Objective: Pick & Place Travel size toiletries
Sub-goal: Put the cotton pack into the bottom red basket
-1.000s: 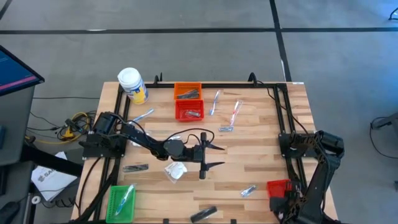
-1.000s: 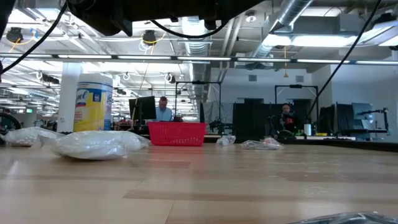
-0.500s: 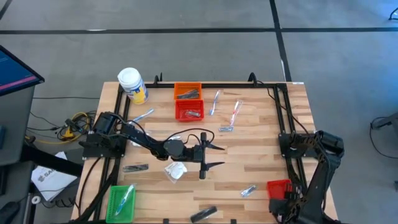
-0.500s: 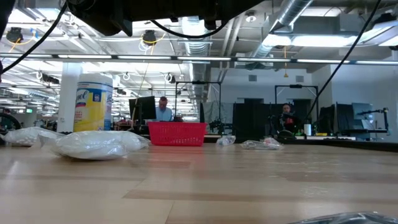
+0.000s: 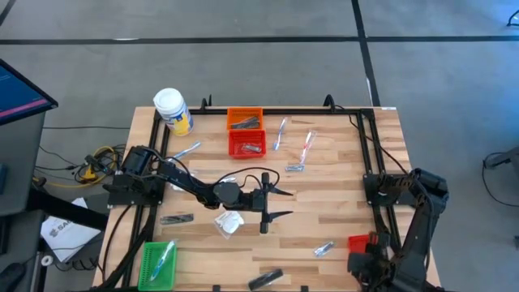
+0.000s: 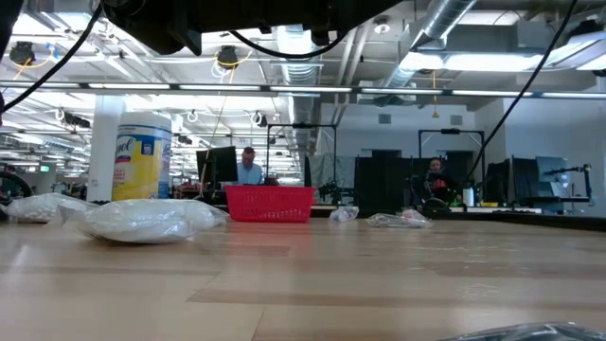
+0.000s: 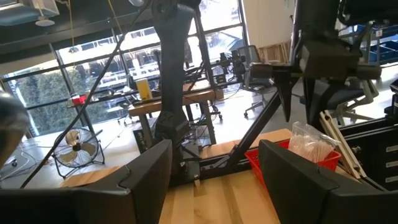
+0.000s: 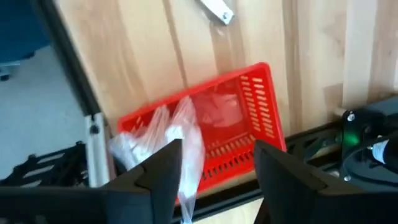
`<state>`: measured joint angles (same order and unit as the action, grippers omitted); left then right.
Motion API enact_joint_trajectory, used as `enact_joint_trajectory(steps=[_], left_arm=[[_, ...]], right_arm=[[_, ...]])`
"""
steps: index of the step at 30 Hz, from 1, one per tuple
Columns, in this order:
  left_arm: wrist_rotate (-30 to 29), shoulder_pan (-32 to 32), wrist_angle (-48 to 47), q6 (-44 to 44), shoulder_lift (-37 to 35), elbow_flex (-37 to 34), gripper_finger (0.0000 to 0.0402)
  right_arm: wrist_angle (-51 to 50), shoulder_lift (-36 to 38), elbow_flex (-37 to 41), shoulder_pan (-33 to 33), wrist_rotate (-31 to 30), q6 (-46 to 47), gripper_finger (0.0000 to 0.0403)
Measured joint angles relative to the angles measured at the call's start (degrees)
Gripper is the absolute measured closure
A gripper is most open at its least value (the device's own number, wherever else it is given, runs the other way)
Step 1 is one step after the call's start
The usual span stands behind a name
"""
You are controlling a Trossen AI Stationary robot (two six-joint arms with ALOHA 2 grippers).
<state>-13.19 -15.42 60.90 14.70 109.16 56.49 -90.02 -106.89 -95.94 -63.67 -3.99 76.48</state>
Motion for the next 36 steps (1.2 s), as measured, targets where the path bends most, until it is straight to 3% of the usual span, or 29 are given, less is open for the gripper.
enact_joint_trajectory(steps=[9, 15, 19, 27, 36], left_arm=[[0.0, 0.02, -0.02, -0.13, 0.0, 0.0, 0.017], [0.0, 0.02, -0.02, -0.15, 0.0, 0.0, 0.017], [0.0, 0.02, -0.02, -0.15, 0.0, 0.0, 0.017], [0.0, 0.02, -0.06, -0.17, 0.0, 0.0, 0.017], [0.0, -0.02, -0.51, -0.59, 0.0, 0.0, 0.017]], right_arm=[[-0.02, 0.0, 1.51, 3.39, 0.52, -10.62, 0.0391], [0.0, 0.04, 1.51, 6.24, -0.59, -12.4, 0.0381], [0.0, 0.04, 1.51, 8.15, -0.79, -14.7, 0.0397], [0.01, 0.08, 1.51, 11.33, -5.65, -20.24, 0.0399], [0.0, 0.13, 1.53, 7.98, -4.78, -16.44, 0.0402]])
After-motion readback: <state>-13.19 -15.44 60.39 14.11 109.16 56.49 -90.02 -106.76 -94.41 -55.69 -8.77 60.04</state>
